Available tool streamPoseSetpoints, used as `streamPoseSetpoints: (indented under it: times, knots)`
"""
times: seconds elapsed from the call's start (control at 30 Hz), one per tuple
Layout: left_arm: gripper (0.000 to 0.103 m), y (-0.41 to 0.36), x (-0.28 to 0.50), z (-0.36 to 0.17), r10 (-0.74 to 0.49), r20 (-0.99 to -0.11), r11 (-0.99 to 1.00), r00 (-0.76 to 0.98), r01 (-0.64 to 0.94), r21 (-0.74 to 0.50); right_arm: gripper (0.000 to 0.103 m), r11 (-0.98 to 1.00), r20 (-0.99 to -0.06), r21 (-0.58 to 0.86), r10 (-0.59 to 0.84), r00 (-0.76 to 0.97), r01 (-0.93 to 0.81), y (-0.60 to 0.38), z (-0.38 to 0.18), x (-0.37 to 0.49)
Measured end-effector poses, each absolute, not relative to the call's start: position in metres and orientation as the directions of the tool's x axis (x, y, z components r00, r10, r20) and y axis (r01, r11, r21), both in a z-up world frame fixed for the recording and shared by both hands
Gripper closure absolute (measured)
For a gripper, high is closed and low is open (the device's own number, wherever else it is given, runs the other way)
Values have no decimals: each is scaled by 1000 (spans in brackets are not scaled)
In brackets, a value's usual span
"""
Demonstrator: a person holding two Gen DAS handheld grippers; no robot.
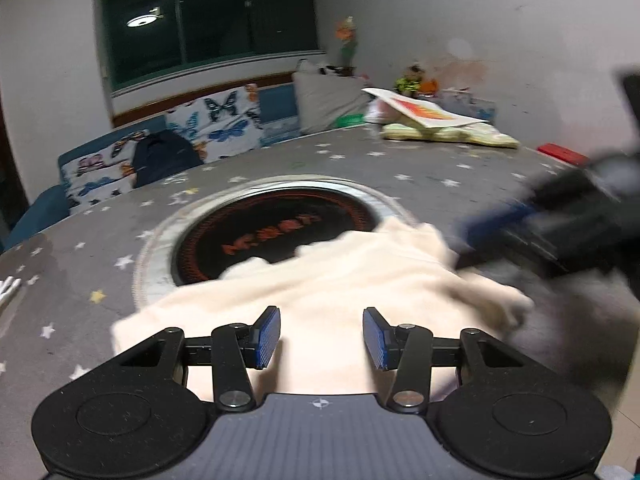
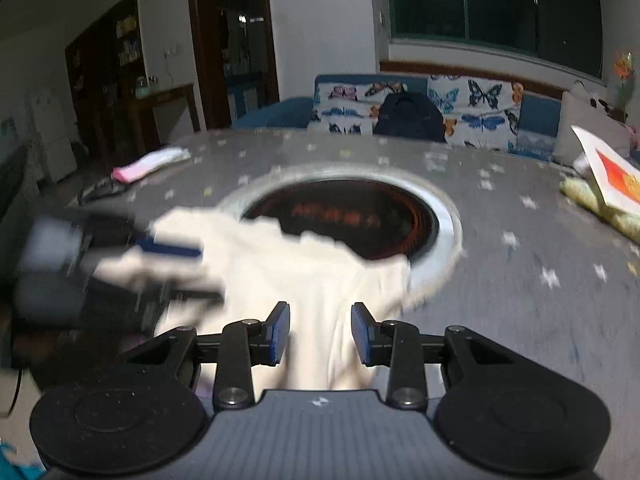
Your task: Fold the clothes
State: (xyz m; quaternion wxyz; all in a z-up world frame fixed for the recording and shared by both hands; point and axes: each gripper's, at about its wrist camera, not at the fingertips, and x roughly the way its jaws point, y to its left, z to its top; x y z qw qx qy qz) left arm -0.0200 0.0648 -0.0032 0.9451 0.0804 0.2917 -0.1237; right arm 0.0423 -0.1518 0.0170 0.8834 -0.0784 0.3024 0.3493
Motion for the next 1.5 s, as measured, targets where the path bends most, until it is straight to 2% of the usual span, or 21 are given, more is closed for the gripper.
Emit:
streamPoseSetpoints:
  times: [0.17,0.43,0.47,0.53,0.6,0.8,0.97,1.17,1.5]
  knots:
    - [54,56,-26,-10,-237,-581,943,778,328,54,70,704,-608,18,571,551,-710,-107,19,83]
    - [54,56,-27,-16,-300,-589,930,751,367,-7,71,614,-708,-43,538,458,-788,-61,-7,123]
    - [54,57,-26,-16,-305,-589,930,748,368,-14,73,604,-714,-52,534,453,-795,-59,-10,123]
    - [54,57,-25,-16,-311,-590,928,745,373,-19,85,597,-713,-56,537,451,-800,-57,-12,124]
    - [54,56,-26,-17,-315,-590,926,744,377,-20,90,607,-704,-85,525,479,-790,-54,-13,124]
    - [52,53,-30,-19,-312,-585,927,749,375,-14,89,638,-700,-65,519,491,-767,-51,-11,129]
    - [47,54,-30,-18,-318,-583,928,748,372,-30,88,605,-664,-8,592,457,-796,-50,6,121]
    - [46,58,-36,-15,-316,-579,930,752,366,-32,84,581,-713,1,572,407,-814,-30,-10,127]
    - [46,108,-52,7,-210,-548,976,810,211,-63,79,639,-643,35,603,472,-769,-77,24,99]
